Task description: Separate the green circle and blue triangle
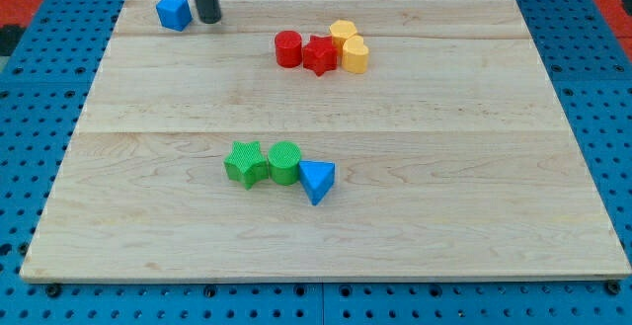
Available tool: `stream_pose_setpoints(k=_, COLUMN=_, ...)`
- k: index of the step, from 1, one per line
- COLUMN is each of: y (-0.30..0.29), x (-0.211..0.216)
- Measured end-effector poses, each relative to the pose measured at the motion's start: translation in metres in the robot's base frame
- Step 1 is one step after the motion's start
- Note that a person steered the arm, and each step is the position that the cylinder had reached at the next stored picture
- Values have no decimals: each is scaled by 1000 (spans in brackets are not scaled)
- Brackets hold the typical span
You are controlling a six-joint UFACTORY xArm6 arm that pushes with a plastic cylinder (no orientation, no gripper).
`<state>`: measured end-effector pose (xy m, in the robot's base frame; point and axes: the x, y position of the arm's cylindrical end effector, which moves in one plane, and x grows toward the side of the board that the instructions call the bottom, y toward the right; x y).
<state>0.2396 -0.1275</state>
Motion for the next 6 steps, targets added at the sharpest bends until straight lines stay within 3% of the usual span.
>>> stream_pose_setpoints(k=1, y=42, x=19)
stream_pose_setpoints(k=2, y=45, x=94)
stream_pose_setpoints(k=3, y=64, x=128)
stream_pose_setpoints(k=4, y=149, x=135)
stream_pose_setpoints(k=5, y=178, x=200)
stream_pose_setpoints(k=6, y=171, x=247)
